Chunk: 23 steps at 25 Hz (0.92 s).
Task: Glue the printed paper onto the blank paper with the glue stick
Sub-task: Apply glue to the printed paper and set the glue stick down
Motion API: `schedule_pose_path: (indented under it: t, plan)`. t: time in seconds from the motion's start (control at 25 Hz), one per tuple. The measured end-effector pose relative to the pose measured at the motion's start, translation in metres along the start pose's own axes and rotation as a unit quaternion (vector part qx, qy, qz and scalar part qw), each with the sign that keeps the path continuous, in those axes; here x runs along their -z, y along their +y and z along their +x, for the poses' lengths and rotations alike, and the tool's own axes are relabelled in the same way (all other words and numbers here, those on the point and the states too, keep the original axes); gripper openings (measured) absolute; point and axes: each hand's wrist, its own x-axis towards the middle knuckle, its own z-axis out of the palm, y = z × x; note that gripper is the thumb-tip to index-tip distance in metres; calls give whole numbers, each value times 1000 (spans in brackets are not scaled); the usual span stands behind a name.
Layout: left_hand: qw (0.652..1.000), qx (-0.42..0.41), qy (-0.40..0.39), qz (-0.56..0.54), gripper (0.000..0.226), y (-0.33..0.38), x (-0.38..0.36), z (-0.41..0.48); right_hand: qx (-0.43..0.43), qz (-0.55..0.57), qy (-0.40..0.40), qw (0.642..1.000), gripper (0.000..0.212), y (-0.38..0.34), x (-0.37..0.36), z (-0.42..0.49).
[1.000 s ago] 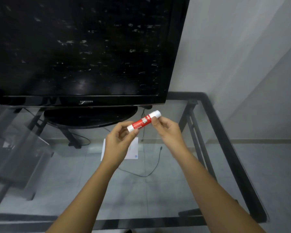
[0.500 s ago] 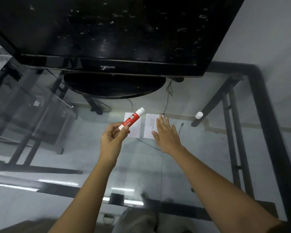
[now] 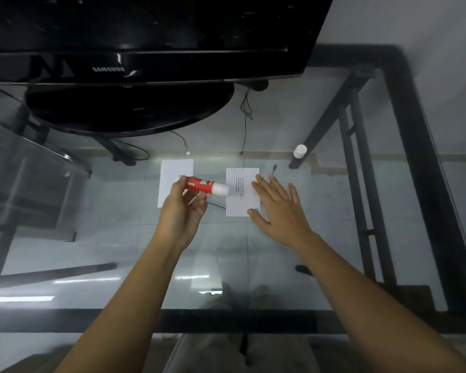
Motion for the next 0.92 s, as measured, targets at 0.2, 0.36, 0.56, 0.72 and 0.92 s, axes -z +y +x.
schedule_pose_path:
  t: [0.2, 0.36, 0.56, 0.72, 0.92]
  plan:
    - [989, -29, -39, 140, 10, -7, -11, 15, -4, -12, 42, 999, 63, 2, -8, 1]
    - [788, -249, -115, 551, 20, -12, -1, 8, -3, -1, 54, 999, 65, 4, -9, 3]
    - [687, -328, -190, 620, 17, -12, 4, 4, -5, 1, 58, 998, 67, 3, -7, 4]
    - [646, -328, -212, 655, 19, -9, -5, 15, -10, 2, 54, 998, 68, 3, -5, 4]
    - [617, -352, -183, 679, 24, 9, -37, 54, -9, 8, 43, 999, 69, 3, -4, 5]
